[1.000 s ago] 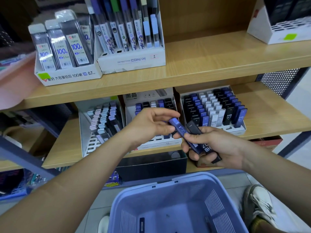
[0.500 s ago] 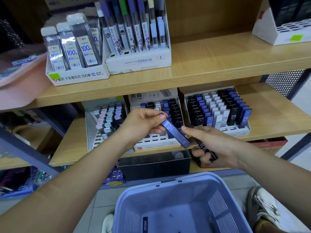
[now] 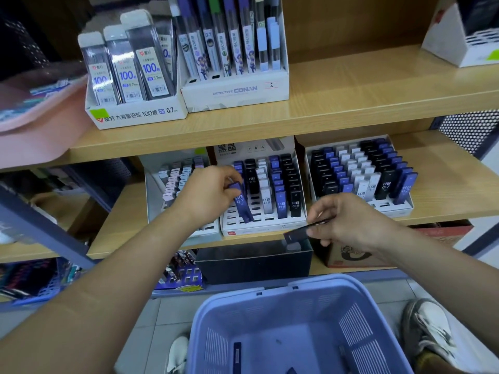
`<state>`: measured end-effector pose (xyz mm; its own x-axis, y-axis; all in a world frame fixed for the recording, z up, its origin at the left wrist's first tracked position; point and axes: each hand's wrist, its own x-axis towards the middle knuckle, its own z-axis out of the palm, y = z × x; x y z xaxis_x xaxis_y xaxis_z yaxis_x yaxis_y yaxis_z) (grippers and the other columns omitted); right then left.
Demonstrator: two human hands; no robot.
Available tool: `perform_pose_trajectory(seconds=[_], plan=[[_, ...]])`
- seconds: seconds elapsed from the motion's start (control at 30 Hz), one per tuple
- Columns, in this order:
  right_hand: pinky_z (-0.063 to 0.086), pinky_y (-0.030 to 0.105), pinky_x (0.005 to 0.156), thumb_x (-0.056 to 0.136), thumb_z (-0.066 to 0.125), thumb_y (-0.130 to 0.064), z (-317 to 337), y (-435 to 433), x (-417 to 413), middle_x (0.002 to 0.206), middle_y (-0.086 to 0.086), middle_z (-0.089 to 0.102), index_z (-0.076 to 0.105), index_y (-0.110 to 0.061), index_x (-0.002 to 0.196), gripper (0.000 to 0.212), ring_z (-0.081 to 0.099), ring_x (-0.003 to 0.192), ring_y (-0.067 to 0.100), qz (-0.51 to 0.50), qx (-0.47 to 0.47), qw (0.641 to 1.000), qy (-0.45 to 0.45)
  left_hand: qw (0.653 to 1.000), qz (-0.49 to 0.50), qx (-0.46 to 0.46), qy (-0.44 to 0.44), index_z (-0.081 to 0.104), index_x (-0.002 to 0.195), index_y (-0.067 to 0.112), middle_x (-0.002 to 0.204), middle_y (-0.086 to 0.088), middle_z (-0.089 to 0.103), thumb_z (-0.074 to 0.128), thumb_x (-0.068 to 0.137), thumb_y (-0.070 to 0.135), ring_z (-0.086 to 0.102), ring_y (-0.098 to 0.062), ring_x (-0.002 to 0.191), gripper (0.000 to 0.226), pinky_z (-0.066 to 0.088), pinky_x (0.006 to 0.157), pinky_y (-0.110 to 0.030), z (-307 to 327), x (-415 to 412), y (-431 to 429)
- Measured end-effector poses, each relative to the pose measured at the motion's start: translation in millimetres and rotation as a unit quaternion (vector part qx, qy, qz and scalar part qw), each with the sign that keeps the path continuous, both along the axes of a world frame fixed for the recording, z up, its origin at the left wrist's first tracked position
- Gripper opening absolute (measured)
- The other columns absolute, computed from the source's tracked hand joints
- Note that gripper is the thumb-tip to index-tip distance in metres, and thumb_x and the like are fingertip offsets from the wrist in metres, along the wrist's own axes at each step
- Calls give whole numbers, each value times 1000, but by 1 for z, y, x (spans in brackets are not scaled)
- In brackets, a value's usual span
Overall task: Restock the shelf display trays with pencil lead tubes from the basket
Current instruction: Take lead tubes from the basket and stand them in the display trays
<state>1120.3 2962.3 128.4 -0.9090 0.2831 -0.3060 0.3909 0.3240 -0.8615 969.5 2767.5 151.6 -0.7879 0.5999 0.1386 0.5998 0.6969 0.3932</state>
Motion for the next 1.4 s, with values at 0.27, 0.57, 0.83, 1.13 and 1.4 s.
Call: perform_pose_trajectory(seconds=[0.27, 0.57, 0.83, 1.13, 1.4], plan=[[43, 18, 61, 86, 69, 1, -2, 10, 0, 84, 5, 73, 75, -11, 84, 14, 60, 76, 12, -29, -108, 994, -3, 995, -2, -77, 68, 68, 109, 16, 100, -6, 70, 58, 91, 12, 62, -24, 93, 21, 42, 76, -24, 0, -13, -7], [57, 30, 62, 99, 53, -18, -9, -5, -3, 81, 8, 68, 62, -15, 106, 11, 73, 74, 23, -12, -179, 984, -23, 997, -18, -68, 35, 70, 105, 13, 101, -4, 71, 68, 85, 12, 63, -20, 96, 20, 46, 83, -24, -6, -12, -4], [46, 20, 47, 101, 49, -12, -17, -6, -10, 68, 6, 60, 66, -3, 107, 20, 53, 56, 13, -62, -221, 973, -5, 994, -26, 51, -94, 69, 97, 25, 89, 0, 65, 63, 90, 11, 64, -13, 81, 17, 52, 77, -26, 3, 0, 5], [56, 52, 85, 78, 67, -19, -11, -12, -11, 108, 17, 70, 70, -6, 112, 37, 65, 103, 35, 2, -365, 931, -12, 933, -50, 161, -317, 69, 100, 5, 79, -12, 68, 57, 91, -1, 64, -9, 61, 16, 57, 67, -19, 4, 29, 20], [60, 28, 66, 82, 67, -13, -8, -15, -13, 96, 14, 75, 74, -5, 103, 23, 71, 80, 21, -7, -331, 943, 40, 914, -49, 174, -364, 73, 94, 15, 92, -2, 72, 63, 88, 33, 65, -9, 84, 21, 54, 75, -27, 4, 31, 21]])
